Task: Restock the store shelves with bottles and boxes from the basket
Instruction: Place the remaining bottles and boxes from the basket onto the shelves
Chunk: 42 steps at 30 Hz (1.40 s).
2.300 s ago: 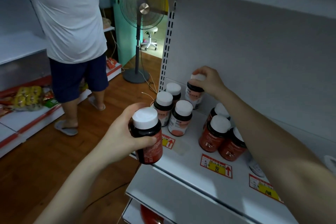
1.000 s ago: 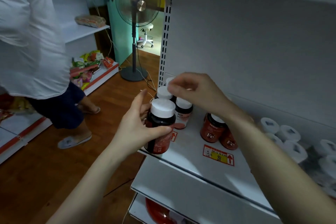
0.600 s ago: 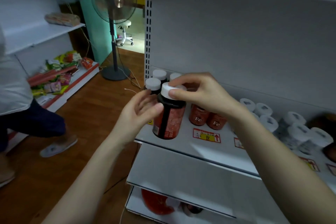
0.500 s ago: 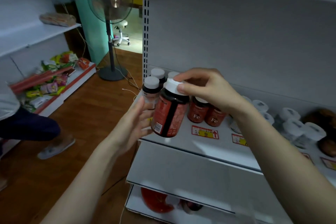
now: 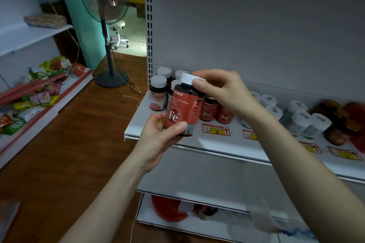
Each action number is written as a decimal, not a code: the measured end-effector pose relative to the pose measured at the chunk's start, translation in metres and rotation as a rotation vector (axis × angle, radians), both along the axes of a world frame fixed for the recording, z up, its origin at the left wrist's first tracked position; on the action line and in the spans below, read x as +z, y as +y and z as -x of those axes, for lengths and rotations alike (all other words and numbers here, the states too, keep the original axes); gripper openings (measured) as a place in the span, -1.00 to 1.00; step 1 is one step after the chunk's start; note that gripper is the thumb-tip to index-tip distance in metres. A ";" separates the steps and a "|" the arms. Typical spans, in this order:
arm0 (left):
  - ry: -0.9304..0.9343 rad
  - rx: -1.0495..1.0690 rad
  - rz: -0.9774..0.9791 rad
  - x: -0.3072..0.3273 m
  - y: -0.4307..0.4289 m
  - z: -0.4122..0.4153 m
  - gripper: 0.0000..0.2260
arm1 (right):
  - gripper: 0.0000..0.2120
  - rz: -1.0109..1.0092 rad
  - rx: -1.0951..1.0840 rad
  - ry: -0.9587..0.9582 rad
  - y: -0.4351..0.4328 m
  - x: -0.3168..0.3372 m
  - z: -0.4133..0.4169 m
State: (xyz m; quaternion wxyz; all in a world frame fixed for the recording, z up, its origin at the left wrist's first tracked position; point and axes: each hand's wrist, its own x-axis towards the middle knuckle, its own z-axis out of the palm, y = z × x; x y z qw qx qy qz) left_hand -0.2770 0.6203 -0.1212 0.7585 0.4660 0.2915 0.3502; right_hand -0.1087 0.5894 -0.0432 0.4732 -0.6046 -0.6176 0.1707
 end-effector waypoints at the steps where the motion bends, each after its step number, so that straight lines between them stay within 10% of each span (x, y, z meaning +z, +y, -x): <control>1: 0.006 -0.019 -0.025 0.000 -0.002 -0.001 -0.55 | -0.84 -0.009 -0.002 0.019 -0.002 0.001 0.000; 9: 0.136 -0.101 -0.238 -0.003 -0.001 -0.008 -0.62 | -0.91 0.122 0.037 0.297 -0.016 0.000 -0.024; 17: 0.239 -0.071 -0.430 -0.013 -0.012 -0.051 -0.66 | -0.88 0.110 -0.144 -0.007 -0.031 0.015 -0.048; 25: 0.882 0.148 -0.993 -0.061 -0.008 -0.092 -0.40 | -0.81 -0.042 -0.366 -0.014 -0.025 0.018 -0.094; 34: 1.277 -0.051 -1.082 -0.113 -0.003 -0.110 -0.39 | -0.69 -0.241 -0.437 -0.246 0.019 0.013 -0.149; 42: 1.338 -0.062 -1.076 -0.124 0.000 -0.114 -0.45 | -0.66 -0.005 -0.417 -0.239 0.059 -0.007 -0.190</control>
